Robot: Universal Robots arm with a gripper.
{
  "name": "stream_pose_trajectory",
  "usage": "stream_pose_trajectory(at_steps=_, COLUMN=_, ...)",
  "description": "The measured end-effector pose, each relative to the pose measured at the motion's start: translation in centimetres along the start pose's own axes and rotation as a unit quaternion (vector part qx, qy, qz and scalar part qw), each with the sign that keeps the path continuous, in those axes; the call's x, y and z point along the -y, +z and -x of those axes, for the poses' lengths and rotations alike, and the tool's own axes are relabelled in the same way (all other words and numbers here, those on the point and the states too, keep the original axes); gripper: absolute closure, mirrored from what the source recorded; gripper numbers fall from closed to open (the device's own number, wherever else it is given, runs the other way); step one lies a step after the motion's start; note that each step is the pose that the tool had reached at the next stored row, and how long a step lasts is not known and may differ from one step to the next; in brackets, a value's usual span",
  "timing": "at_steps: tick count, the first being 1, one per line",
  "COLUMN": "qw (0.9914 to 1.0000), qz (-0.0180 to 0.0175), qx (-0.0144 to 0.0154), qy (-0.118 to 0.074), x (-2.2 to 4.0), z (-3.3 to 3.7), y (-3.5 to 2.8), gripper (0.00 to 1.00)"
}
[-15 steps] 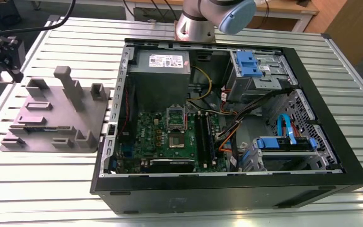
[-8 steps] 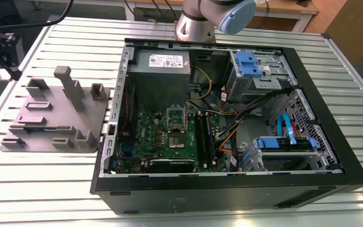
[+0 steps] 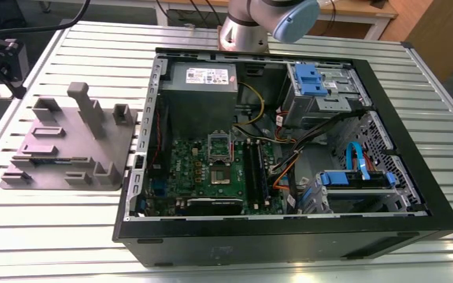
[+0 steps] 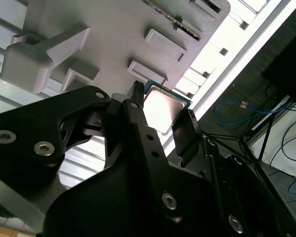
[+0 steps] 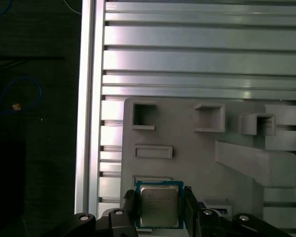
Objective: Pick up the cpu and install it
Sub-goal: 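Pick up the cpu and move it towards the insertion slot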
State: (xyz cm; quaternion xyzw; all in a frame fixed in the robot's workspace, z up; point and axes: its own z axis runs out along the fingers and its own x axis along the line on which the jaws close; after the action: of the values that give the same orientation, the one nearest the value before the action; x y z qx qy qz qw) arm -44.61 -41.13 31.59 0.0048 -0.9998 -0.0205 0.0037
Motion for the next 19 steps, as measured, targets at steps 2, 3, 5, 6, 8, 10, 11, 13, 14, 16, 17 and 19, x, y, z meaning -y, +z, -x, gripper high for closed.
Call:
stream_pose_trajectory(at_steps=2, qw=1.0, qz=0.0, qx=0.0, qy=0.0, x=0.0, z=0.0, y=0.0, gripper=0.53)
stream_pose_trajectory(at_steps=3, qw=1.0, qz=0.0, qx=0.0001, qy=0.0, x=0.0, z=0.0, y=0.0, gripper=0.53)
stream_pose_trajectory(at_steps=5, qw=1.0, qz=0.0, qx=0.0, qy=0.0, x=0.0, z=0.01, y=-0.01, gripper=0.53)
stream_pose_trajectory(at_steps=6, qw=1.0, qz=-0.0001, qx=-0.0002, qy=0.0, x=0.01, z=0.08, y=-0.03, gripper=0.53)
stream_pose_trajectory(at_steps=8, qw=1.0, qz=0.0, qx=0.0, qy=0.0, x=0.01, z=0.29, y=-0.01, gripper=0.53)
stream_pose_trajectory(at_steps=10, qw=1.0, qz=0.0, qx=0.0, qy=0.0, x=0.0, z=0.36, y=-0.01, gripper=0.53)
stream_pose_trajectory(at_steps=11, qw=1.0, qz=0.0, qx=0.0, qy=0.0, x=0.0, z=0.36, y=-0.01, gripper=0.53)
stream_pose_trajectory(at_steps=13, qw=1.0, qz=0.0, qx=0.0, qy=0.0, x=0.0, z=0.37, y=-0.02, gripper=0.53)
stream_pose_trajectory(at_steps=14, qw=1.0, qz=-0.0001, qx=-0.0002, qy=0.0, x=0.0, z=0.38, y=-0.11, gripper=0.53)
stream_pose_trajectory(at_steps=16, qw=1.0, qz=-0.0001, qx=-0.0001, qy=0.0, x=-0.01, z=0.37, y=-0.32, gripper=0.53)
stream_pose_trajectory(at_steps=17, qw=1.0, qz=0.0, qx=0.0, qy=0.0, x=-0.01, z=0.38, y=-0.43, gripper=0.53)
stream_pose_trajectory(at_steps=19, qw=1.0, qz=0.0, qx=0.0, qy=0.0, x=-0.02, z=0.37, y=-0.63, gripper=0.53)
